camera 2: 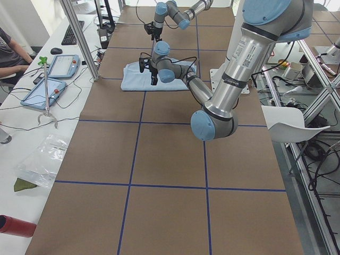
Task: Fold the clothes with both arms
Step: 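Move the left gripper to the shirt's near corner while the right gripper hovers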
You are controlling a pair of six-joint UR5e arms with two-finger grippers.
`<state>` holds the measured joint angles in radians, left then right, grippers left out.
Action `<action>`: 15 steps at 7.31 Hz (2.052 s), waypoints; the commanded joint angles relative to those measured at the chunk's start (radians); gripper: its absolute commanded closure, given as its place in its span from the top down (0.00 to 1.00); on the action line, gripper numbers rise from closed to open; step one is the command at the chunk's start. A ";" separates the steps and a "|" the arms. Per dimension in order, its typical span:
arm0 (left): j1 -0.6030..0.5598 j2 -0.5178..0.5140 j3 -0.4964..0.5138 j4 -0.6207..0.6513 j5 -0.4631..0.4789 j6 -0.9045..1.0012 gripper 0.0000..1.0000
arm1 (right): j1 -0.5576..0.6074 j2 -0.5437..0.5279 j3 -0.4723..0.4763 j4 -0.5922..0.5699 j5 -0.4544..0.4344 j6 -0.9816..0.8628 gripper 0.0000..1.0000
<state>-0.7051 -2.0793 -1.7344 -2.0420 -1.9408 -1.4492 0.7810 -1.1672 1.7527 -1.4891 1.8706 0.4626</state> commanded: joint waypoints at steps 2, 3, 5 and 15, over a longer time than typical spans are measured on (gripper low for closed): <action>0.207 0.007 -0.085 0.003 0.072 -0.259 1.00 | -0.002 -0.072 0.152 -0.002 0.174 0.192 1.00; 0.284 0.015 -0.086 0.006 0.133 -0.329 1.00 | -0.002 -0.078 0.168 0.001 0.211 0.227 1.00; 0.404 0.022 -0.088 0.052 0.239 -0.465 1.00 | -0.015 -0.112 0.203 0.012 0.214 0.306 1.00; 0.490 0.027 -0.070 0.148 0.264 -0.494 0.93 | -0.035 -0.103 0.237 0.010 0.217 0.360 1.00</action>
<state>-0.2154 -2.0527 -1.8059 -1.8937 -1.6767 -1.9438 0.7456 -1.2704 1.9894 -1.4788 2.0877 0.8222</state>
